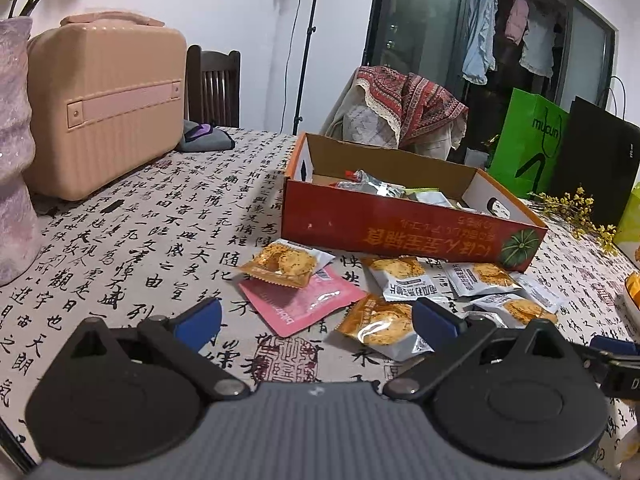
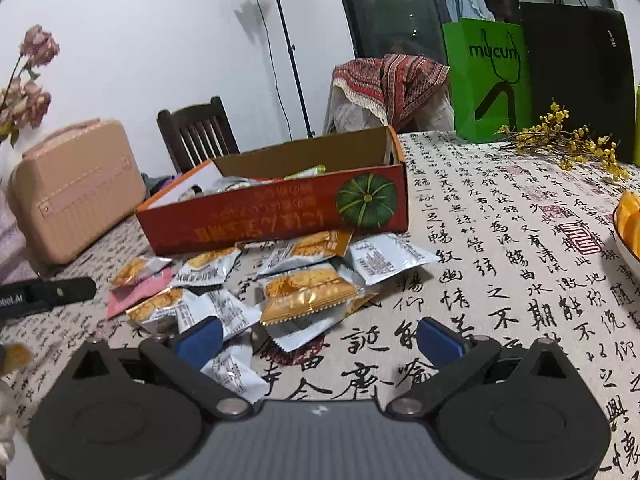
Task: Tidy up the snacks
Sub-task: 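Grasp a cracker packet with the right gripper while the left gripper grasps another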
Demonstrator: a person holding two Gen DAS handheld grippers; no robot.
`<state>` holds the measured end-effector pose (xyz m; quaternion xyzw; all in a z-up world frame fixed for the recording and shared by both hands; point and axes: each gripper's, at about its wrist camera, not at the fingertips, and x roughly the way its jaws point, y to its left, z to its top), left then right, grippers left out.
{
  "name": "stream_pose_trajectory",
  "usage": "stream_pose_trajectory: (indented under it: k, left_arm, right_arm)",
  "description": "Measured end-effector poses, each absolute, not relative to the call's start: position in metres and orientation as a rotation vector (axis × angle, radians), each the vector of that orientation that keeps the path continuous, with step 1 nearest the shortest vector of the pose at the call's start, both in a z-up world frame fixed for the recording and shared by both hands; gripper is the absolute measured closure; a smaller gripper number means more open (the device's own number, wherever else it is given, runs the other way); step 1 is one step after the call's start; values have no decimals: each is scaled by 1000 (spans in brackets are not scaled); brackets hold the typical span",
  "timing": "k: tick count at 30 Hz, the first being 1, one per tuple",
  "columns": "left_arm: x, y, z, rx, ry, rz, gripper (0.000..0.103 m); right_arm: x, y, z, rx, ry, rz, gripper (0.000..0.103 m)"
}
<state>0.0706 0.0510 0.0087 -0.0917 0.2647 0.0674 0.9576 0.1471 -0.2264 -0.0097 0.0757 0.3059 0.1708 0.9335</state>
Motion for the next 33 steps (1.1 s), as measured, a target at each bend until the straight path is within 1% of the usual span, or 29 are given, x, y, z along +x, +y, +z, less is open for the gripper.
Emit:
stream_pose_trajectory:
  k: [5,11,13,15,18,20,24,33]
  left_arm:
    - [70,53,8,-195,537,124,0]
    - [74,57,6,-198,556,132,0]
    - [77,60,5,-202,567,138,0]
    - [79,62,4,-204,575,140,0]
    - [82,64,1,-203,591,145,0]
    - [85,67,-1,-203,601,147,0]
    - [94,70,-3,-198,619,159,0]
    - [131,82,-2,-130,662,169,0]
  right_arm:
    - [155,-215,-6,108,625,339,1]
    - [184,-198,-2,17,641,330,12]
    - [197,-192,-4,-5,666,344,29]
    - [207,-188,-7,-23,686,350,35]
    - [214,-184,-15,-44,725,373,34]
    - [211,-184,-14,-62,716,392,43]
    - [204,-190,-12,-50,688,395,45]
    - [185,-219,5,41,577,355,45]
